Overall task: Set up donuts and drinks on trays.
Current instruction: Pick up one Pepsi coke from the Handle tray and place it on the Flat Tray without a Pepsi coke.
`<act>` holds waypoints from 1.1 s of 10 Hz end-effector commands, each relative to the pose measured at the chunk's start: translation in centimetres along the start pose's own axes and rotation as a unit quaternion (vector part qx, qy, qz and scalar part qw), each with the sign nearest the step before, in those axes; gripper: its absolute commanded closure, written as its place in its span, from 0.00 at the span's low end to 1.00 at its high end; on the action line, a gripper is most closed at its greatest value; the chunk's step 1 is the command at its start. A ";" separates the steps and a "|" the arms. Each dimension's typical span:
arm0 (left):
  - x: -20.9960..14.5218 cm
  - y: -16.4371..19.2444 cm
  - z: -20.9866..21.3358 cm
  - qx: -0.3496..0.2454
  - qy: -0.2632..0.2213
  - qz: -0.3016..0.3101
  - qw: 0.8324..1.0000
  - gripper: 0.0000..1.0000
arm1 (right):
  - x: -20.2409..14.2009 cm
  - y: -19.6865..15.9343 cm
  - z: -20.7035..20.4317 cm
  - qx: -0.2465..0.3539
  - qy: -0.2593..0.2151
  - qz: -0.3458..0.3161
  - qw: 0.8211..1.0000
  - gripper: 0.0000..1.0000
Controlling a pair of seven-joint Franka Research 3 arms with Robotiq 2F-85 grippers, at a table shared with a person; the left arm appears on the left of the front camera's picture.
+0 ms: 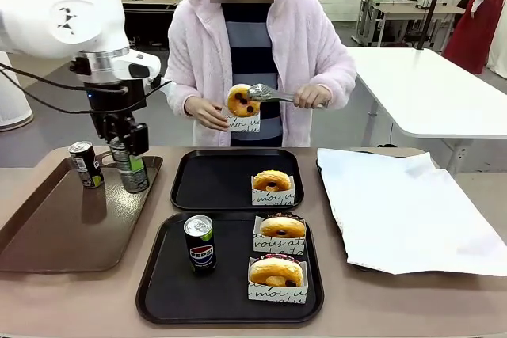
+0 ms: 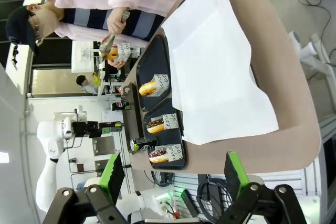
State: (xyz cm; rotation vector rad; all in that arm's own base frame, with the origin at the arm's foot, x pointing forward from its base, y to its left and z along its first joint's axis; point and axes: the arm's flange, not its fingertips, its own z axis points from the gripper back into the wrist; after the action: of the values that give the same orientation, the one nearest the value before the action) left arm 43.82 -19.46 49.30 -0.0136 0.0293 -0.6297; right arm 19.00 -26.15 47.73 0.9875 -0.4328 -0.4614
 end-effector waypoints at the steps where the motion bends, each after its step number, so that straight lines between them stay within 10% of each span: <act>1: 3.0 0.1 0.8 -0.018 -0.006 0.024 1.000 0.41 | -0.1 -0.2 0.1 0.002 0.003 0.002 1.000 0.00; 6: 8.2 0.1 -0.4 -0.029 0.008 0.076 0.997 0.41 | -0.1 -0.2 0.1 0.002 0.003 0.002 1.000 0.00; 11: -7.8 -3.2 1.9 0.034 0.016 -0.027 0.999 0.41 | -0.1 -0.2 0.1 0.002 0.003 0.002 1.000 0.00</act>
State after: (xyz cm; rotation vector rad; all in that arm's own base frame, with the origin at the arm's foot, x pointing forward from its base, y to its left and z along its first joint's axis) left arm 37.44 -18.81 50.71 0.0469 0.1079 -0.6595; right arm 19.01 -26.15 47.71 0.9877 -0.4321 -0.4617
